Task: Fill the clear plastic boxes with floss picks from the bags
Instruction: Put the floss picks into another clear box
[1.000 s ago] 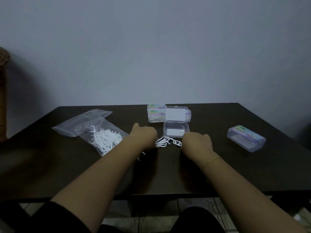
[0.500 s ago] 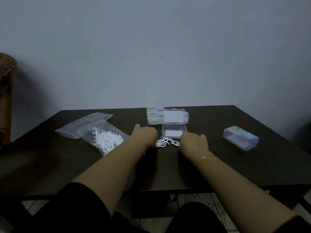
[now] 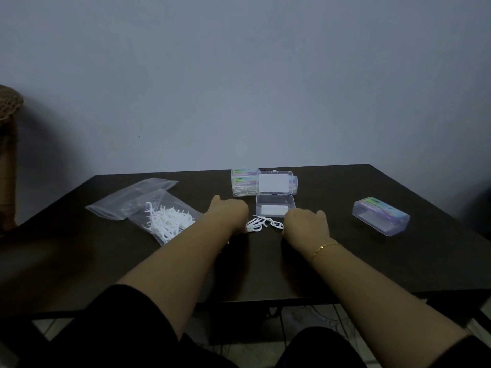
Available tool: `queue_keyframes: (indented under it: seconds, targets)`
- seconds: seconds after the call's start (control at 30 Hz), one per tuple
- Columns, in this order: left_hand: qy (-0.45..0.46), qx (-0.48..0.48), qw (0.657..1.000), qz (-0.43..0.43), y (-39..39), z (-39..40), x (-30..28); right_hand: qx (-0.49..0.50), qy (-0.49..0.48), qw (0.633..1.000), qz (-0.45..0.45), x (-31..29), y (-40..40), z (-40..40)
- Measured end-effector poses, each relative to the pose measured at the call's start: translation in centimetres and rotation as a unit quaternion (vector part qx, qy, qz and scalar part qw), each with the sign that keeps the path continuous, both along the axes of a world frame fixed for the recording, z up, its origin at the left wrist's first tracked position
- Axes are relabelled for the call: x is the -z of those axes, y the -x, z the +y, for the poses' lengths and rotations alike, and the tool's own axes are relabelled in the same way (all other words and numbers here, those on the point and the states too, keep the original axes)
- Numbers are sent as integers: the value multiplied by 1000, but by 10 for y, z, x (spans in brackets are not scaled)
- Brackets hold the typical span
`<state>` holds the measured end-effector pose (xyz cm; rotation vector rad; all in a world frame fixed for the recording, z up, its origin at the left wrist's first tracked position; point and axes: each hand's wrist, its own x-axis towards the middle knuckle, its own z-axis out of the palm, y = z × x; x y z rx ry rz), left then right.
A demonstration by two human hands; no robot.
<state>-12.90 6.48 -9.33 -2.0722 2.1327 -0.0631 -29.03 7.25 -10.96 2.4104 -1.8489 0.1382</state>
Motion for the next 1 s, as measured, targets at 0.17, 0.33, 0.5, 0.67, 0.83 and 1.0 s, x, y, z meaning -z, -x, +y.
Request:
queue_keyframes:
  seconds: [0.17, 0.33, 0.5, 0.67, 0.83, 1.0]
  targets:
    - [-21, -6, 1000, -1, 2, -3, -4, -10, 18, 1000, 7, 1, 1, 1]
    - [-33, -15, 999, 18, 0, -5, -4, -22, 23, 999, 28, 2, 1, 0]
    - [-28, -20, 997, 66, -8, -3, -4, -30, -1, 1000, 5, 0, 2, -6]
    - [-31, -21, 994, 105, -15, -2, -5, -18, -124, 988, -85, -18, 11, -22]
    - [-44, -32, 988, 145, -28, -1, -8, -72, -229, 948, -207, -42, 22, -28]
    - [-17, -42, 982, 185, -37, -2, -9, -104, -202, 919, -321, -53, 25, -37]
